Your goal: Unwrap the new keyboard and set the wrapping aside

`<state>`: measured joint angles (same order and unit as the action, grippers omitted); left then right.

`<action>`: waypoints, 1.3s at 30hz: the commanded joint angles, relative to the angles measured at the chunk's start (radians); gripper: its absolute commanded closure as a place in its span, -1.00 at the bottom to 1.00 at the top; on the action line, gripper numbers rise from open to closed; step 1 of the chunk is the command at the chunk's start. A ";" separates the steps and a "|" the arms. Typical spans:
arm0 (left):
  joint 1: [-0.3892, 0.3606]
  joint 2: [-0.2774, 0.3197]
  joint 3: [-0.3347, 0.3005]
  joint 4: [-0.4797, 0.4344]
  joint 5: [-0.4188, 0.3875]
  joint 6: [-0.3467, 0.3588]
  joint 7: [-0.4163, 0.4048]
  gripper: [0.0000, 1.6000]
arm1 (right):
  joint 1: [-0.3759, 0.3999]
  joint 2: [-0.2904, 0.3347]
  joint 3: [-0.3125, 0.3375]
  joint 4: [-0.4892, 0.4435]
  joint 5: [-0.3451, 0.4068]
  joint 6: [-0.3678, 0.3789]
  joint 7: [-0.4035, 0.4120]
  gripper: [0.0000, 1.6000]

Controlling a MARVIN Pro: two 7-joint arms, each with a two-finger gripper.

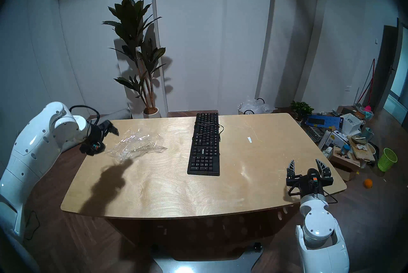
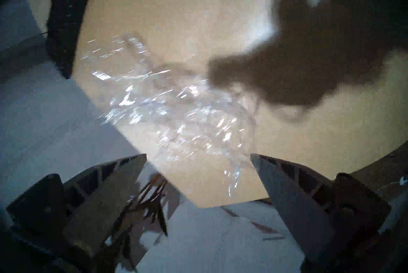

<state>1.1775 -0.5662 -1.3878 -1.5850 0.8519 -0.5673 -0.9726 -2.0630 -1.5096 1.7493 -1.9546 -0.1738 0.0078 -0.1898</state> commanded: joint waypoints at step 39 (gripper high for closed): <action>-0.033 -0.134 0.138 0.195 0.247 -0.111 0.088 -1.00 | 0.001 -0.001 -0.003 -0.027 0.000 -0.009 0.000 -1.00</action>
<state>1.0801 -0.6364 -1.2627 -1.4991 1.0795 -0.7275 -0.9694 -2.0585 -1.5096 1.7496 -1.9431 -0.1741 0.0077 -0.1899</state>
